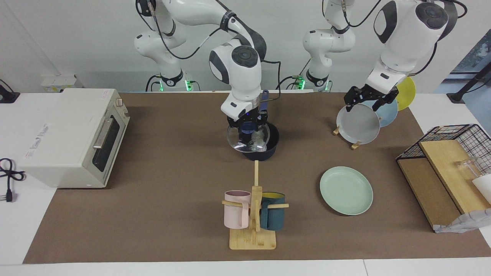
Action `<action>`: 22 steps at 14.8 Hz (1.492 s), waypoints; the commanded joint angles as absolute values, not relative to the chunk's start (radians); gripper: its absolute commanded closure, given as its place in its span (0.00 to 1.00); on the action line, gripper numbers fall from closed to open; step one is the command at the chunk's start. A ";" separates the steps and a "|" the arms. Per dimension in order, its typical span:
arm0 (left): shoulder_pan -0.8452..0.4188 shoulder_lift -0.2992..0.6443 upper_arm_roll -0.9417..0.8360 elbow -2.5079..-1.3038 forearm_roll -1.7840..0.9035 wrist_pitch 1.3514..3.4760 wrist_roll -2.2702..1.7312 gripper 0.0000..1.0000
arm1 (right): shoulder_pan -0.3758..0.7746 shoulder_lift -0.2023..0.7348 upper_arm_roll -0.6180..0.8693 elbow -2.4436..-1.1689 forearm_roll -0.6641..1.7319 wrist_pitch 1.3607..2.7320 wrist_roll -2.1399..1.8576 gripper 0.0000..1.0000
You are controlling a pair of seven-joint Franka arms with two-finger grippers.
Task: Transfer vermicelli from plate to pot
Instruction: 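Withdraw the left gripper while the right gripper lifts the lid toward the pot, then lower the glass lid onto the black pot with the right gripper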
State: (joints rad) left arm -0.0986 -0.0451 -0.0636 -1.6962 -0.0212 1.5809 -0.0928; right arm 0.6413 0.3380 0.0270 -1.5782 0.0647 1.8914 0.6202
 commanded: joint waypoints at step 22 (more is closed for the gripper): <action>-0.146 -0.020 -0.029 -1.614 -0.040 1.482 -0.158 0.00 | 0.707 0.377 0.026 -1.617 -0.009 1.989 0.713 1.00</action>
